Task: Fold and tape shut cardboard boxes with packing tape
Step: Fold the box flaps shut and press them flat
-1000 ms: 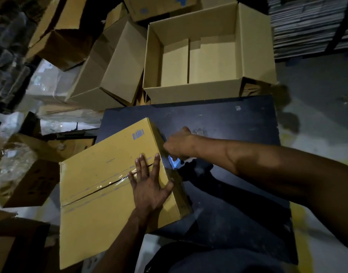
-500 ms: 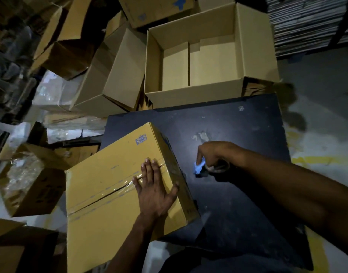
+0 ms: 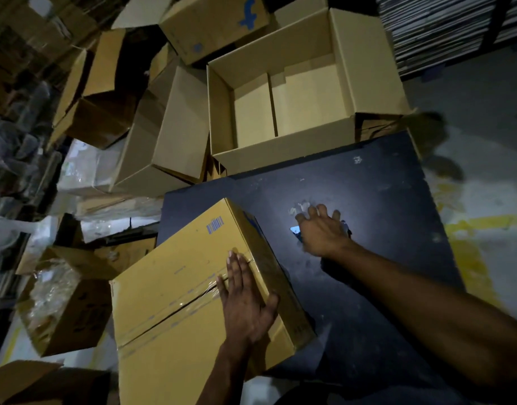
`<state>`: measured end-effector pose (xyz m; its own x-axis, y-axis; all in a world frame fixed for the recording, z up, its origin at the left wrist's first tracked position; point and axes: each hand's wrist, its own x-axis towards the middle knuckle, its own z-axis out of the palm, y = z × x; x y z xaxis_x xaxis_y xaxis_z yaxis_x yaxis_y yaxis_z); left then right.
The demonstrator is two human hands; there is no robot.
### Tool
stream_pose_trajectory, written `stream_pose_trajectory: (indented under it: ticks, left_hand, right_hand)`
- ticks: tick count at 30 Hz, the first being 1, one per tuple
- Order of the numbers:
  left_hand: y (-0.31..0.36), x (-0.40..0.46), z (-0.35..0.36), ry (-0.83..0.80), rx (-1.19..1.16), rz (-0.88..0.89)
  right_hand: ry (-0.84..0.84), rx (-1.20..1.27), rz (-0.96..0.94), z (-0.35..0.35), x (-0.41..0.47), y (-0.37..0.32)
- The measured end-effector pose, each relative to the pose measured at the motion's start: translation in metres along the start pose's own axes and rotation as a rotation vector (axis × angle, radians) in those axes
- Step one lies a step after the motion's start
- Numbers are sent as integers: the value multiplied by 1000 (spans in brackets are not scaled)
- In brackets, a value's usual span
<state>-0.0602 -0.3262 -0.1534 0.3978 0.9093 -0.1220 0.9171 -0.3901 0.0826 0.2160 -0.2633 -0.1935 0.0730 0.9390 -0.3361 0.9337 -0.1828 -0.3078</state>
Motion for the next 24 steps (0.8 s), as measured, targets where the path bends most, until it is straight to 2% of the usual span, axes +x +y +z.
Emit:
stream_pose_trajectory:
  ticks: [2,3,4,6,10,15,17,20,24]
  left_hand:
    - [1,0,1,4,10,-5]
    - [1,1,2,3,14,-8]
    - [0,2,4,-4,17,-12]
    - [-1,3,5,-30,32,-19]
    - [-3,3,5,-41,45,-17]
    - [2,2,3,-10,31,-29]
    - [3,2,4,-3,28,-21]
    - [10,4,3,-28,14,-31]
    - [22,0,4,29,-61,27]
  right_hand:
    - [193,352,-68,3,-12,-26]
    - [196,619,-92,3,-20,-44]
    - [115,869,-99,7,-26,-64]
    - [-74,1103,-63,36,-31,-98]
    - [-215,1104,120,93,-25,-109]
    - [-158,1192,122,89,-31,-99]
    - [-175,1094,87,95,-29,-101]
    - [-110,946,128,83,-28,-94]
    - [-13,1001,78,49,-42,-97]
